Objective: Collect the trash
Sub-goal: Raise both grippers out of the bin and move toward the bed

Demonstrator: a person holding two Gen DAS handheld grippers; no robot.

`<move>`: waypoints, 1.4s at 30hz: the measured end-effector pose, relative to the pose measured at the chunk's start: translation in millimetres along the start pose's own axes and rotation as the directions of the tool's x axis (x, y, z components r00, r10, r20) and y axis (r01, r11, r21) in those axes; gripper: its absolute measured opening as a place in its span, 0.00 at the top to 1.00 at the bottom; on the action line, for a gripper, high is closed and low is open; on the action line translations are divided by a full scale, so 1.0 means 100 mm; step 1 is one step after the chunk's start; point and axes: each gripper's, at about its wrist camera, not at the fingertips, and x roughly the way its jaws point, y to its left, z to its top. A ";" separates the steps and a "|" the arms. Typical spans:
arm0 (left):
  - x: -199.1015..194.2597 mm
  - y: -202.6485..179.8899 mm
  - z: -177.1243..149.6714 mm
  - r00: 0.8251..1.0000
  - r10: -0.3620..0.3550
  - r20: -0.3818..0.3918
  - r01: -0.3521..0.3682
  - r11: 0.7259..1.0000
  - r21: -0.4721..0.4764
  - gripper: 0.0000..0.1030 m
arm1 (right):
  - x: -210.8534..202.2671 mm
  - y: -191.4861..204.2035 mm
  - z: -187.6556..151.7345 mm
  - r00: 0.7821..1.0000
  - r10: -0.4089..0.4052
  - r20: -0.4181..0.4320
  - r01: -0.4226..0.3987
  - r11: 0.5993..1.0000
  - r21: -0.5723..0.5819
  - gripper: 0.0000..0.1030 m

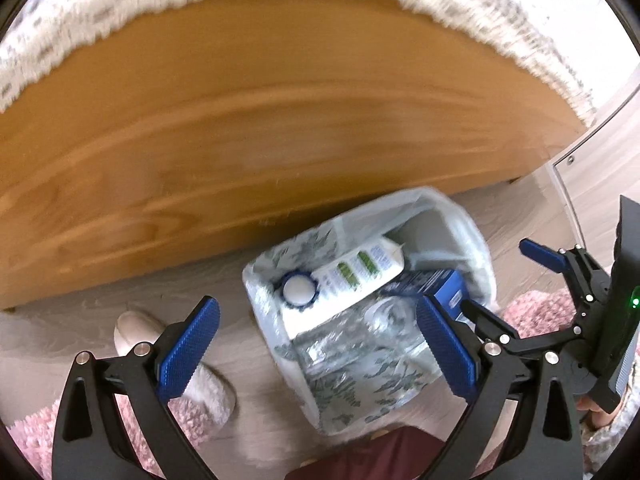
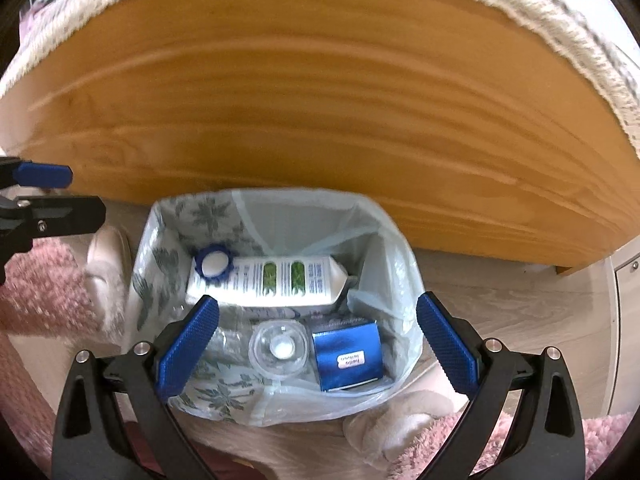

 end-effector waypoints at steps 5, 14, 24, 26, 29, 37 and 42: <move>-0.25 -0.07 0.04 0.990 -0.017 0.140 0.012 0.999 0.037 0.07 | -0.19 -0.10 0.06 0.997 0.007 0.078 -0.011 0.999 0.054 0.08; -0.59 -0.25 0.03 0.942 -0.034 0.334 -0.004 0.994 0.113 0.07 | -0.45 -0.33 0.15 0.977 -0.007 0.211 -0.026 0.988 0.153 0.08; -0.92 -0.25 0.02 0.892 -0.063 0.448 0.028 0.996 0.084 0.07 | -0.93 -0.46 0.23 0.905 -0.028 0.425 -0.048 0.985 0.167 0.08; -0.97 -0.26 0.03 0.881 -0.060 0.469 0.024 0.996 0.082 0.07 | -0.97 -0.46 0.23 0.895 -0.031 0.445 -0.047 0.986 0.161 0.08; -1.07 -0.27 0.06 0.866 -0.053 0.498 0.012 0.996 0.085 0.07 | -1.03 -0.48 0.24 0.884 -0.033 0.466 -0.045 0.987 0.156 0.08; -1.28 -0.39 0.12 0.828 -0.047 0.558 -0.024 0.992 0.120 0.07 | -1.14 -0.58 0.33 0.852 -0.047 0.521 -0.041 0.987 0.156 0.08; -1.40 -0.47 0.22 0.807 -0.068 0.587 -0.033 0.987 0.160 0.07 | -1.25 -0.71 0.41 0.826 -0.073 0.559 -0.027 0.985 0.169 0.08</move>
